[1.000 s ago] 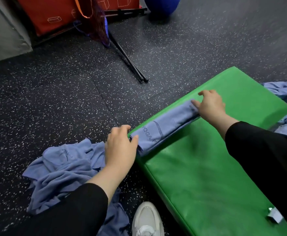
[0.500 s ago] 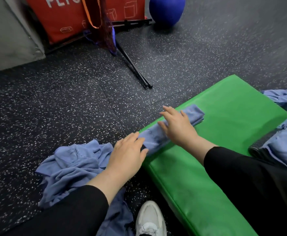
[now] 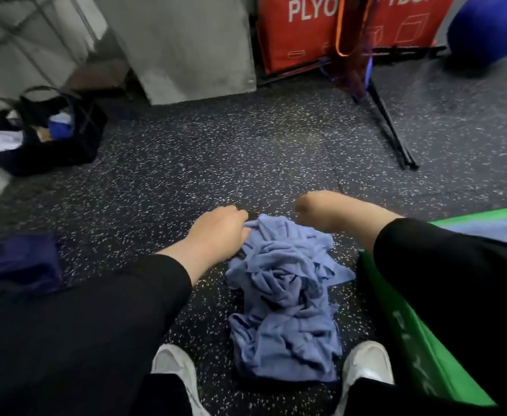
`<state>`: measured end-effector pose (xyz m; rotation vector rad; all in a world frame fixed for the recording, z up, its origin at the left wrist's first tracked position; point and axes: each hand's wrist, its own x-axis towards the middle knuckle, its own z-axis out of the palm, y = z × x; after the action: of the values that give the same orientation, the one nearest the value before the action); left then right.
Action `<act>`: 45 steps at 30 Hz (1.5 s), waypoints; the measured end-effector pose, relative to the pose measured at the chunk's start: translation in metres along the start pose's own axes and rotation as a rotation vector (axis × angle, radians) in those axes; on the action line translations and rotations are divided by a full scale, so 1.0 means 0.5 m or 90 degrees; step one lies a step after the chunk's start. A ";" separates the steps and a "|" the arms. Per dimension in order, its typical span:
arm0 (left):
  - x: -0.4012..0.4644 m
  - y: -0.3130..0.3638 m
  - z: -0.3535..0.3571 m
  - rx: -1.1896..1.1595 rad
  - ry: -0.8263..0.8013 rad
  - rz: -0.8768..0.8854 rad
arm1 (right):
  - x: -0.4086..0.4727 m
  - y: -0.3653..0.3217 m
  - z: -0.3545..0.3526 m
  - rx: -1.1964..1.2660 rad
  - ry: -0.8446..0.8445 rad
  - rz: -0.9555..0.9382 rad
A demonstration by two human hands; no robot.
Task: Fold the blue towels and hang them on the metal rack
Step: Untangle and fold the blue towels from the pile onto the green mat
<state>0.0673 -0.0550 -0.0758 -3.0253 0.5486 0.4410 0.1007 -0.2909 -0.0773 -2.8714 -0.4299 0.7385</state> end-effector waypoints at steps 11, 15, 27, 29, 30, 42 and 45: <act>-0.026 -0.111 0.076 -0.083 -0.273 -0.019 | 0.092 -0.093 0.311 -0.061 0.045 0.101; -0.011 -0.116 0.062 -0.117 -0.258 -0.025 | 0.097 -0.092 0.329 -0.112 0.039 0.192; -0.057 -0.088 -0.070 -0.404 -0.102 -0.088 | 0.021 -0.191 -0.013 0.338 0.208 0.099; -0.084 -0.072 -0.126 -0.524 -0.060 -0.069 | -0.034 -0.216 -0.092 0.386 0.249 0.082; -0.096 -0.067 -0.152 -0.591 -0.033 -0.055 | -0.063 -0.228 -0.124 0.413 0.274 0.074; -0.176 -0.005 -0.177 -0.435 0.169 -0.107 | -0.211 -0.258 -0.176 0.687 0.340 0.032; -0.165 -0.023 -0.175 -0.546 0.213 -0.113 | -0.210 -0.231 -0.177 0.575 0.373 0.049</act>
<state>0.0209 -0.0236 0.0311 -3.9658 0.0815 0.1774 0.0285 -0.2201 0.0708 -2.0813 0.0921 0.0204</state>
